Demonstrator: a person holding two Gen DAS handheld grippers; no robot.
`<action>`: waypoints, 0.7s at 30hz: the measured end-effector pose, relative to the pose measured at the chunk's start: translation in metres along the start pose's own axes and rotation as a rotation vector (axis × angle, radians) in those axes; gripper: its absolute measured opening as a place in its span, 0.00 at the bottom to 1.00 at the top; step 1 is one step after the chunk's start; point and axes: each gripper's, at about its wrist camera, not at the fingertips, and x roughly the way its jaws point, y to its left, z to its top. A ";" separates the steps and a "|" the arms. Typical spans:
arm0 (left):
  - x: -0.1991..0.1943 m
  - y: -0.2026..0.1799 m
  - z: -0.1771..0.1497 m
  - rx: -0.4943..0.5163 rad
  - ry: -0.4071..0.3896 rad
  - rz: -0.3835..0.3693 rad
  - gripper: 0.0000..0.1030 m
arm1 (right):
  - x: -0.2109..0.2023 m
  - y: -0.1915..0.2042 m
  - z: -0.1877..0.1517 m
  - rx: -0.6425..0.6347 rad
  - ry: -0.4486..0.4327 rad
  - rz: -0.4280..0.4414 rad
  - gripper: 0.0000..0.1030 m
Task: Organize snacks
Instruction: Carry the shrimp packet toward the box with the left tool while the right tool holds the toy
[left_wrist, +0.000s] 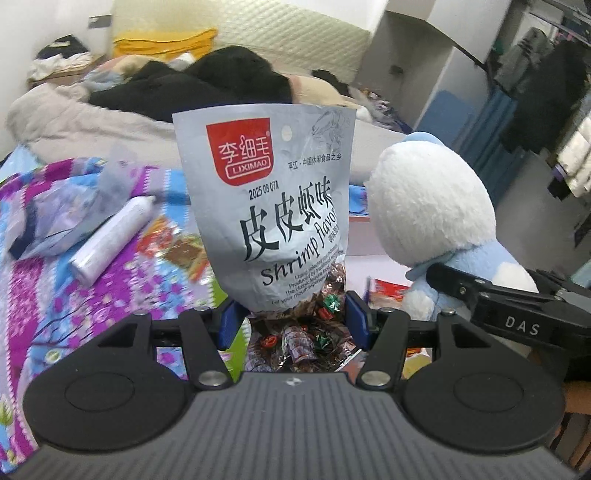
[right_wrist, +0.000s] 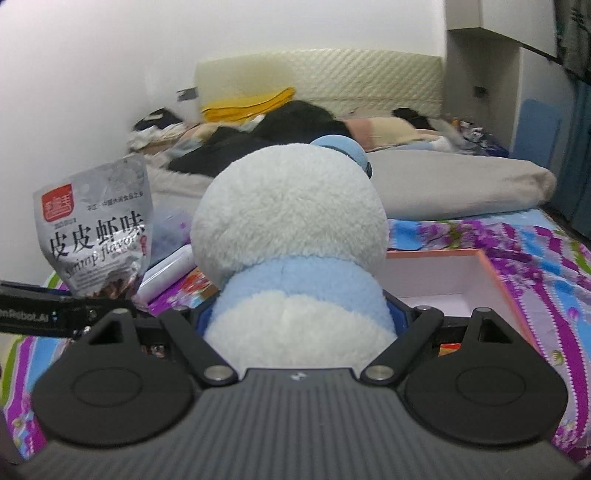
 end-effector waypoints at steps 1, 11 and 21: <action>0.006 -0.008 0.004 0.008 0.006 -0.011 0.61 | 0.000 -0.007 0.001 0.009 0.000 -0.007 0.84; 0.085 -0.072 0.033 0.041 0.098 -0.093 0.62 | 0.024 -0.080 0.001 0.084 0.026 -0.100 0.84; 0.180 -0.110 0.049 0.097 0.195 -0.112 0.62 | 0.073 -0.141 -0.014 0.148 0.094 -0.162 0.84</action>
